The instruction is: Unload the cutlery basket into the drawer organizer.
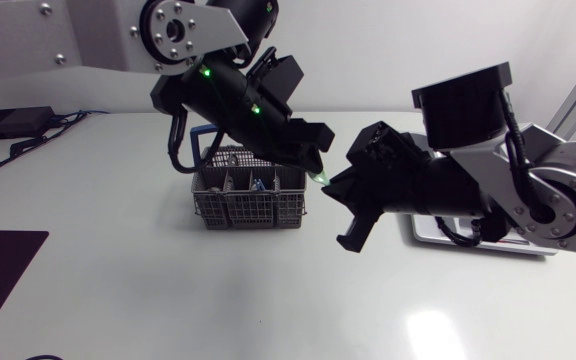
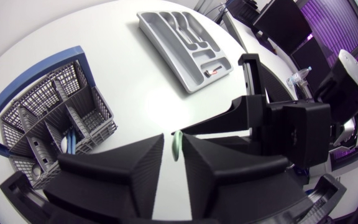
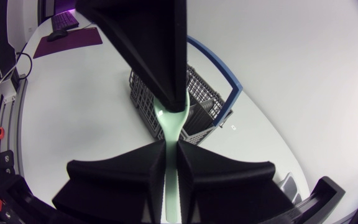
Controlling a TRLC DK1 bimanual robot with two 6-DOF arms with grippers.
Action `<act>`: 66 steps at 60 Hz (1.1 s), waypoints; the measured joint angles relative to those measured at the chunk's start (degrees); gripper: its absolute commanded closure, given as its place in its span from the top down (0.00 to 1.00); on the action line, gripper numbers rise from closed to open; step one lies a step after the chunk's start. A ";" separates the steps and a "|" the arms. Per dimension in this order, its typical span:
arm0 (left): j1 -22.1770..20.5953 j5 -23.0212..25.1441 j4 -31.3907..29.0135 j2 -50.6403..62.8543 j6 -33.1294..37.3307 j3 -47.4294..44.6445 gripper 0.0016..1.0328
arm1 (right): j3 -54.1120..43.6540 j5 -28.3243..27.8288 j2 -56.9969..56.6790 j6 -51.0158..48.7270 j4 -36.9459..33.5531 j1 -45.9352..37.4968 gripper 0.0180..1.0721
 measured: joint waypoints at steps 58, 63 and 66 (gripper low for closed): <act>11.50 -7.02 20.44 -11.54 38.14 -20.06 0.94 | 4.09 -22.95 13.79 -45.79 -22.58 -48.68 0.05; 12.37 -7.17 21.92 -12.11 41.29 -21.92 0.94 | 7.82 -22.95 17.81 -51.54 -25.51 -53.33 0.05; 12.61 -7.19 22.82 -12.52 42.62 -22.93 0.94 | 9.70 -22.93 19.87 -54.27 -26.75 -55.43 0.06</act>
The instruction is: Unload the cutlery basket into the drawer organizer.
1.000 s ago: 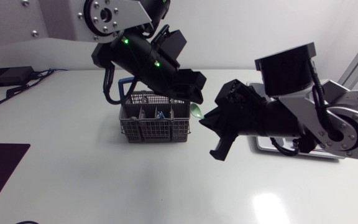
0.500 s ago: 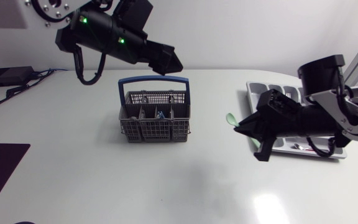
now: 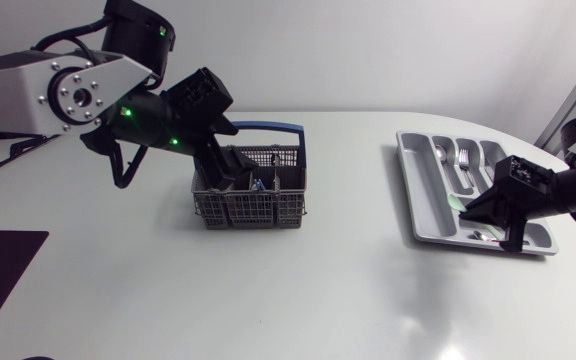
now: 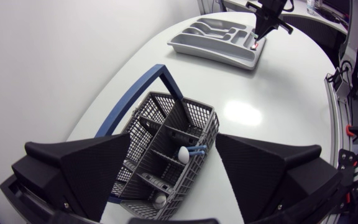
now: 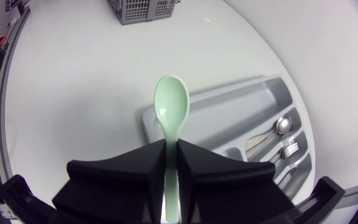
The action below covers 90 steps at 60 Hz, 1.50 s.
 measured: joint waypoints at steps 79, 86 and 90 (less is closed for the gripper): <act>3.78 7.43 10.10 0.59 17.51 -11.45 0.93 | 4.28 7.48 2.60 -6.05 7.48 -5.53 0.83; 3.78 8.48 10.71 2.21 17.66 -11.74 0.90 | 2.86 5.77 -0.66 -0.15 6.97 -3.34 0.91; 3.78 9.20 11.17 3.13 17.68 -11.89 0.87 | 1.40 4.96 -1.79 2.62 6.93 -1.75 0.91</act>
